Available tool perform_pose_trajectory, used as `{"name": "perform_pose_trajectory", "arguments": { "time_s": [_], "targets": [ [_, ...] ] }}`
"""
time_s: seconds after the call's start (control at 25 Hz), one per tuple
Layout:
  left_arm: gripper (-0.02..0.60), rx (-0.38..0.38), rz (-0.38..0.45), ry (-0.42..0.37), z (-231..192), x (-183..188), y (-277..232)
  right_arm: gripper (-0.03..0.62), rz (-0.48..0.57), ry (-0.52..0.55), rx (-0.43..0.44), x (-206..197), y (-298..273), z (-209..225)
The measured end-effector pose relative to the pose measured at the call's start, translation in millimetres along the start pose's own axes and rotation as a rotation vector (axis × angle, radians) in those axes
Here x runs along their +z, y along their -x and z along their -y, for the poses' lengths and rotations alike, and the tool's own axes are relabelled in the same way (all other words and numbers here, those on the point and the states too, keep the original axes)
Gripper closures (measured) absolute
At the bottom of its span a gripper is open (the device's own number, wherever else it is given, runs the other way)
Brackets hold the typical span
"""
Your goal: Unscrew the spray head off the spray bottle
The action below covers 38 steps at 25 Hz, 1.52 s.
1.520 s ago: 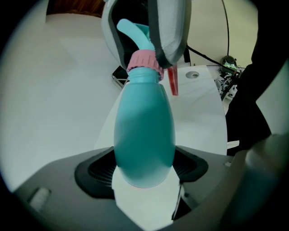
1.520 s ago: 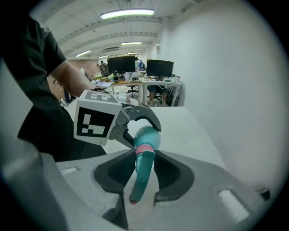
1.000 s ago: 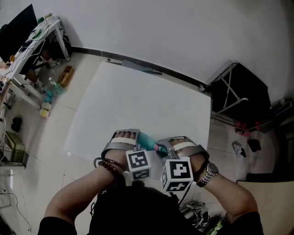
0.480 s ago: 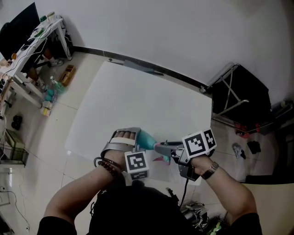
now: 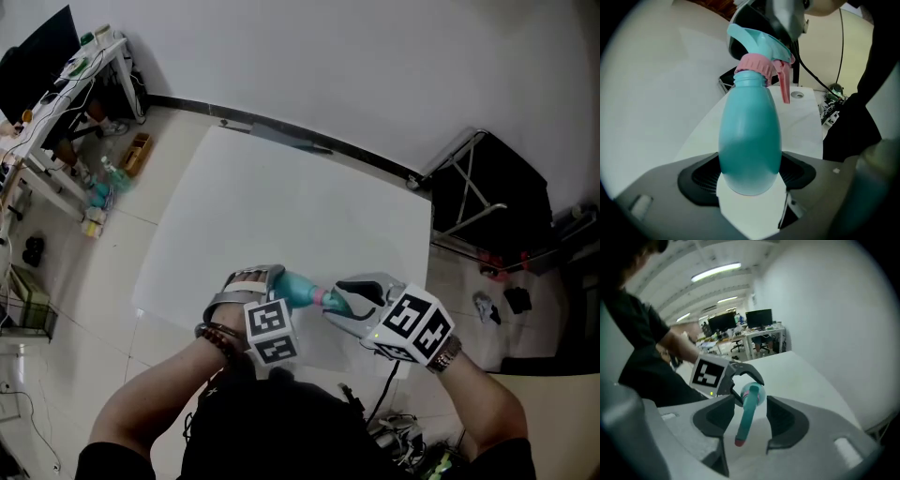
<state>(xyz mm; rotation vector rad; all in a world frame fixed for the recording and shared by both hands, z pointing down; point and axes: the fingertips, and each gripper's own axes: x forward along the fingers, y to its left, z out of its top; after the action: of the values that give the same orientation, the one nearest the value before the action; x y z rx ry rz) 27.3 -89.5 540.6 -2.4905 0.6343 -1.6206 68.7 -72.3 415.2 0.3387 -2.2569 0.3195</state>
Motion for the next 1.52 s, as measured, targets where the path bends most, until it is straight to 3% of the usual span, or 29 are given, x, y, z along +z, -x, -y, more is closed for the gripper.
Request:
{"name": "perform_pose_trajectory", "arguments": {
  "time_s": [0.12, 0.24, 0.32, 0.44, 0.6, 0.76, 0.88, 0.92, 1.0, 1.24, 1.4, 1.44, 1.52],
  "targets": [
    [0.172, -0.058, 0.017, 0.032, 8.0, 4.2, 0.0, 0.396, -0.097, 0.251, -0.064, -8.9, -5.3, -6.6],
    [0.172, -0.125, 0.034, 0.053, 19.4, 10.7, 0.5, 0.476, -0.145, 0.313, -0.083, -13.4, -10.4, -7.0],
    [0.172, -0.154, 0.032, 0.052, 25.5, 11.6, 0.3, 0.479, -0.167, 0.342, -0.079, -15.3, -11.1, -8.8],
    [0.172, -0.155, -0.002, 0.002, 30.4, 8.6, 0.2, 0.480, -0.227, 0.451, -0.067, -21.4, -11.7, -15.1],
    [0.172, -0.147, -0.061, -0.081, 35.7, 2.1, -2.9, 0.480, -0.340, 0.719, -0.086, -33.6, -17.5, -22.5],
    [0.173, -0.162, -0.097, -0.107, 41.6, -2.0, -5.6, 0.482, -0.449, 0.982, -0.116, -41.9, -23.5, -27.7],
    [0.176, -0.148, -0.100, -0.084, 39.0, -2.5, -5.0, 0.482, -0.485, 1.021, -0.141, -42.2, -25.0, -24.6],
    [0.178, -0.123, -0.105, -0.083, 35.2, -2.9, -5.1, 0.483, -0.485, 0.966, -0.143, -40.6, -24.9, -22.4],
    [0.183, -0.051, -0.125, -0.103, 24.1, -5.0, -5.8, 0.484, -0.456, 0.744, -0.121, -35.1, -25.4, -17.8],
    [0.199, 0.167, -0.180, -0.219, -6.5, -10.4, -1.1, 0.484, -0.291, -0.272, 0.048, -33.2, -29.6, -1.1],
    [0.198, 0.305, -0.162, -0.241, -26.1, -5.3, 5.6, 0.484, -0.106, -0.958, 0.269, -32.1, -31.7, 1.4],
    [0.196, 0.307, -0.160, -0.236, -27.9, -5.8, 6.9, 0.482, -0.057, -1.058, 0.308, -29.6, -31.5, 1.8],
    [0.195, 0.257, -0.173, -0.227, -24.9, -10.4, 9.3, 0.480, 0.000, -1.102, 0.317, -25.9, -30.1, 2.8]
  ]
}}
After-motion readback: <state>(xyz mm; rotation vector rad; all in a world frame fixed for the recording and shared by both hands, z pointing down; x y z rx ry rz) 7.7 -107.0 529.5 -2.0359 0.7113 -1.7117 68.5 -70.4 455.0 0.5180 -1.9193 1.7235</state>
